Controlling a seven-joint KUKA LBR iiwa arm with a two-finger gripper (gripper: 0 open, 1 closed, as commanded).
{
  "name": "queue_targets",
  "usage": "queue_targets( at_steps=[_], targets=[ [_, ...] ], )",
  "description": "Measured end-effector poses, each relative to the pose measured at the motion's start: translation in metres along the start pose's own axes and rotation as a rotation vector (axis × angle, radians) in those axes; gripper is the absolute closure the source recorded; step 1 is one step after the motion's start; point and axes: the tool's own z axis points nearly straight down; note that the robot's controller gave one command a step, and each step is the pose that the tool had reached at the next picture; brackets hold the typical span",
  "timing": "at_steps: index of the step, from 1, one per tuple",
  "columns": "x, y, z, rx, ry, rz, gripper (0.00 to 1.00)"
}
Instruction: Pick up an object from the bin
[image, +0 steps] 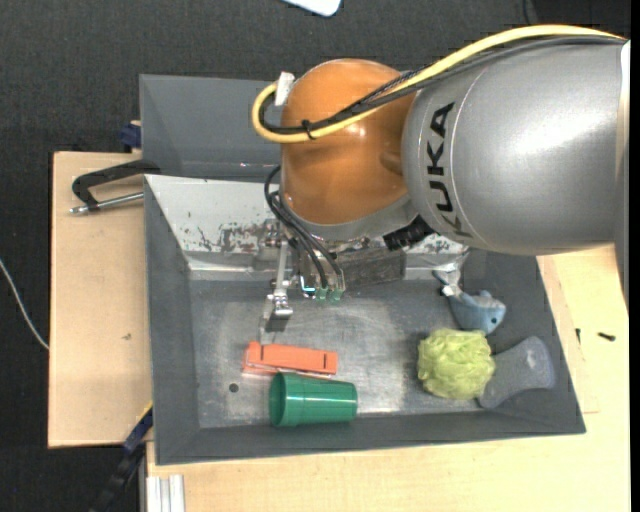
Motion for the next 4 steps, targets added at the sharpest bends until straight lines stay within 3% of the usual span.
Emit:
queue_targets(
  at_steps=[1,2,3,4],
  targets=[
    [-0.002,-0.001,-0.005,-0.002,-0.009,0.003,0.0],
    [-0.002,-0.01,0.038,-0.003,-0.014,-0.053,0.0],
    [0.009,-0.028,0.165,-0.002,-0.006,0.07,1.0],
    [0.009,-0.028,0.165,-0.002,-0.006,0.07,1.0]
  ],
)
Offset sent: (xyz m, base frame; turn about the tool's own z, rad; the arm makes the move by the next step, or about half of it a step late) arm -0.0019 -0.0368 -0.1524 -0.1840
